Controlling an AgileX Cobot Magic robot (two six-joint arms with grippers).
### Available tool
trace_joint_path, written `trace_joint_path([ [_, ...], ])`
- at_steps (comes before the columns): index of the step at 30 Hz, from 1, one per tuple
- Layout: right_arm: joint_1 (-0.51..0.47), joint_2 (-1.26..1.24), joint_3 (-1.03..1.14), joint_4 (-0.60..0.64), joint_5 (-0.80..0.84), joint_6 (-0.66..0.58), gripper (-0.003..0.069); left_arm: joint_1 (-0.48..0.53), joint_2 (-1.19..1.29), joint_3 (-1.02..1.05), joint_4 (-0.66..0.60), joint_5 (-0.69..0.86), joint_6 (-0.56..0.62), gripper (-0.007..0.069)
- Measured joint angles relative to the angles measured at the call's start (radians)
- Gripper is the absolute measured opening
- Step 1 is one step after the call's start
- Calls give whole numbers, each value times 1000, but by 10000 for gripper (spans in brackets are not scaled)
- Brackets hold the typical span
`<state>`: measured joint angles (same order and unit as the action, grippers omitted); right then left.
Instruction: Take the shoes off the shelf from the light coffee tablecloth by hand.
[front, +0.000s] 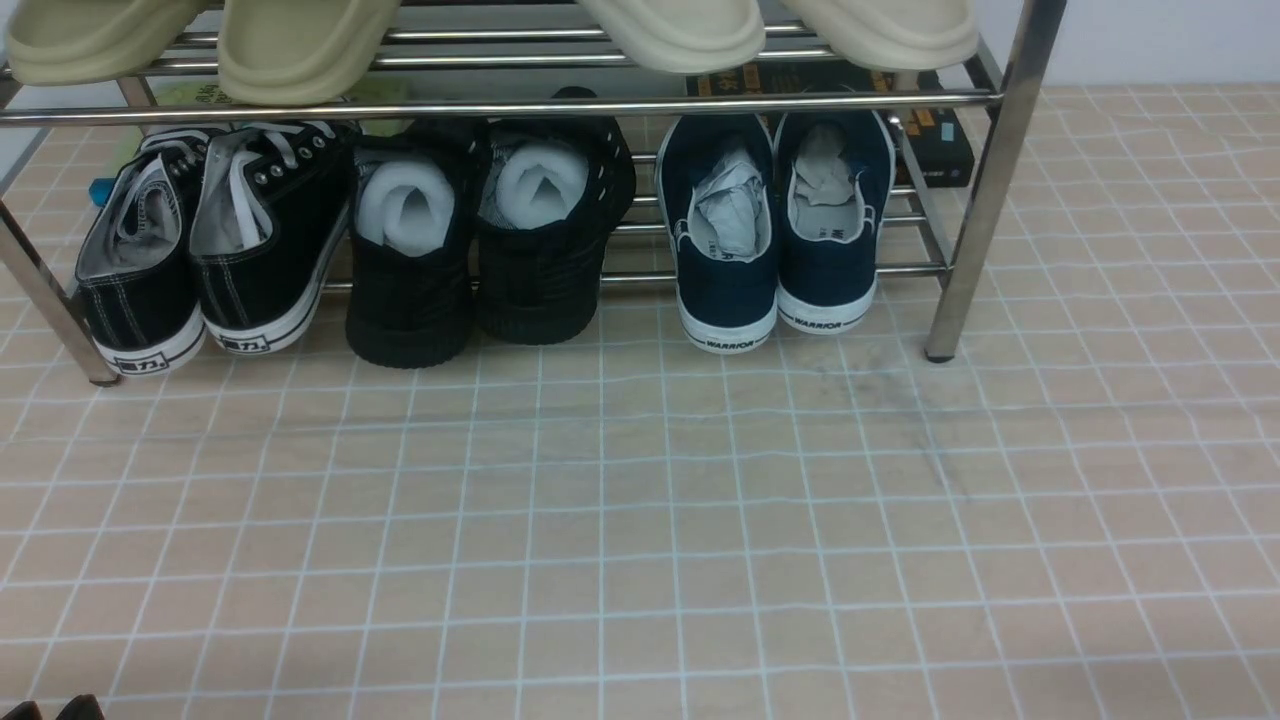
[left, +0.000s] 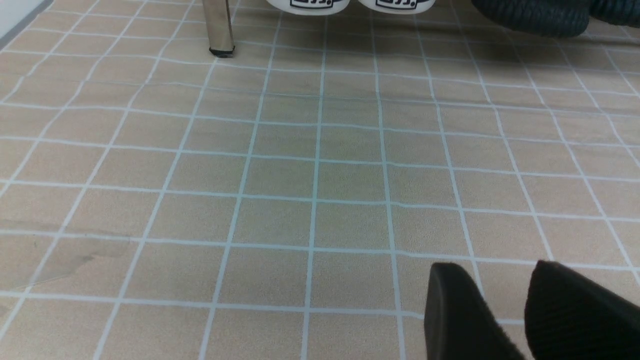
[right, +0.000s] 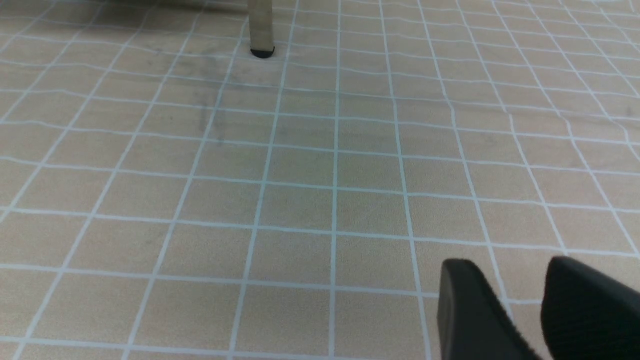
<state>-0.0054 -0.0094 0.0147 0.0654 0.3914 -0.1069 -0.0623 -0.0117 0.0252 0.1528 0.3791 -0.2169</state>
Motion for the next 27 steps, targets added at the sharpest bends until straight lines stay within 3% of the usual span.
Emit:
trace_joint_path([
  [8,0,0,0,45,-6,26,240,0,0,0,0,0,0,241],
  [11,0,0,1,232,-7,154,240,0,0,0,0,0,0,241],
  [13,0,0,7,432,-10,272,240,0,0,0,0,0,0,241],
  [16,0,0,10,617,-10,359,240,0,0,0,0,0,0,241],
  [20,0,0,10,760,-28,382,240,0,0,0,0,0,0,241],
  [27,0,0,10,836,-93,365,235,0,0,0,0,0,0,241],
])
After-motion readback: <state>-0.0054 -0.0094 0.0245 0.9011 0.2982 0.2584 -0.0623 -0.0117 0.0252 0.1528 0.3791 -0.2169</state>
